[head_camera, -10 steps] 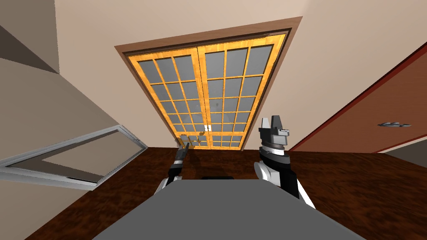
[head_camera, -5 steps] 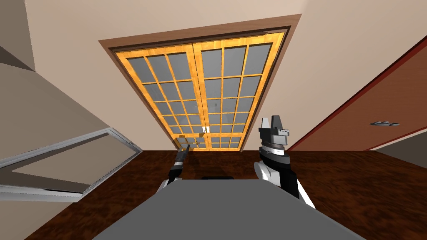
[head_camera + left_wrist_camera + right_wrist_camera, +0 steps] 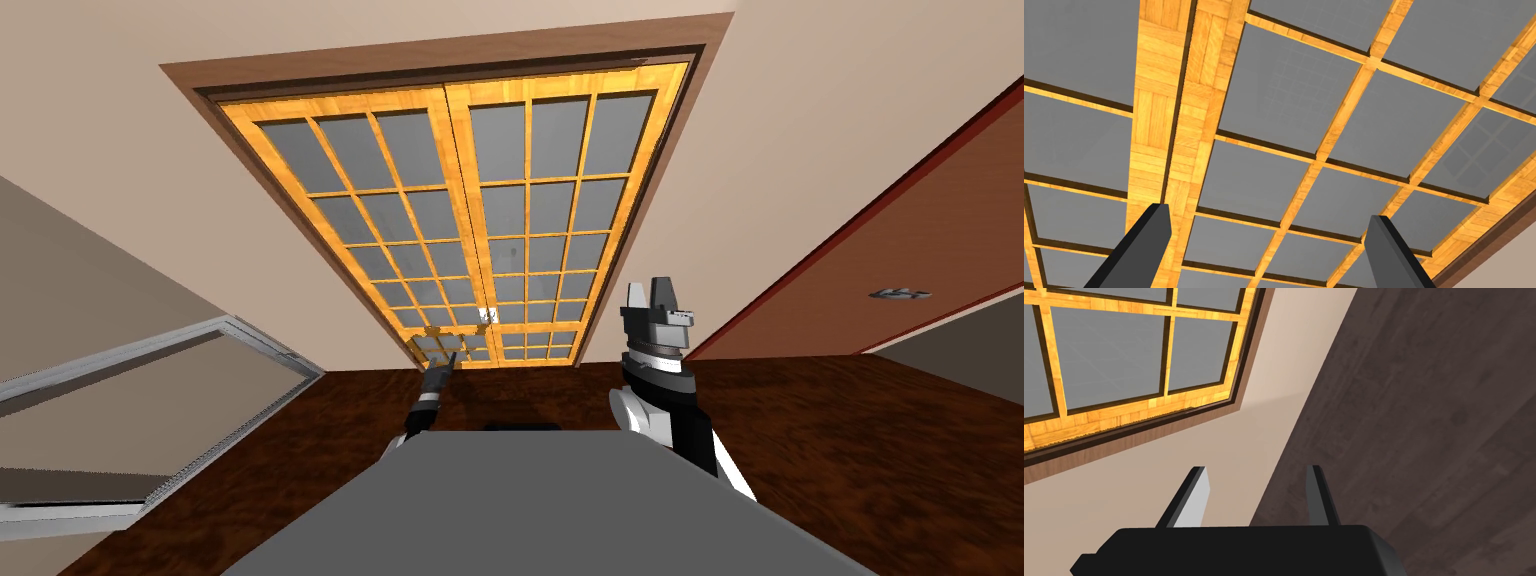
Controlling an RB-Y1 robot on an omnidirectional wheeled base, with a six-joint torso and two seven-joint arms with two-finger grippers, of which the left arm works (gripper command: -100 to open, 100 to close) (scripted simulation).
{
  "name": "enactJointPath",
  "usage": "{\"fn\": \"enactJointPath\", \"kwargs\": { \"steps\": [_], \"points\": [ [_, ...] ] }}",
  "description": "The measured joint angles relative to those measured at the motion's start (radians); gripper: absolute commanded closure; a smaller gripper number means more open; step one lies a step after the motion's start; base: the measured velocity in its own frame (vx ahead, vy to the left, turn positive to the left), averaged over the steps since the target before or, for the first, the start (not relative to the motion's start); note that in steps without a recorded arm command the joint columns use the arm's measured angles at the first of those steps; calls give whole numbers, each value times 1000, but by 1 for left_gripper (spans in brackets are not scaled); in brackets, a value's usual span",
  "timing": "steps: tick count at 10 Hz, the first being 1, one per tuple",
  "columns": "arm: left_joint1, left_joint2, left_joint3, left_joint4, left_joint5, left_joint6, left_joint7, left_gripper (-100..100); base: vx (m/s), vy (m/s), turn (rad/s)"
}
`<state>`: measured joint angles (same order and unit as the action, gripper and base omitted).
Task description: Pull the door open
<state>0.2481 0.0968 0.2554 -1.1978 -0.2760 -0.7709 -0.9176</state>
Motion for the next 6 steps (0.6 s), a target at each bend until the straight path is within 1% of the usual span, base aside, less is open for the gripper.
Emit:
{"fn": "enactJointPath", "kwargs": {
  "steps": [2, 3, 6],
  "points": [
    [-17, -1, 9, 45, -7, -9, -40, -100, 99, -13, -54],
    [-20, -5, 11, 59, -12, -12, -61, -100, 102, -10, -52],
    [-35, -6, 23, 114, -21, -26, -114, -100, 114, -3, -54]
  ]
}}
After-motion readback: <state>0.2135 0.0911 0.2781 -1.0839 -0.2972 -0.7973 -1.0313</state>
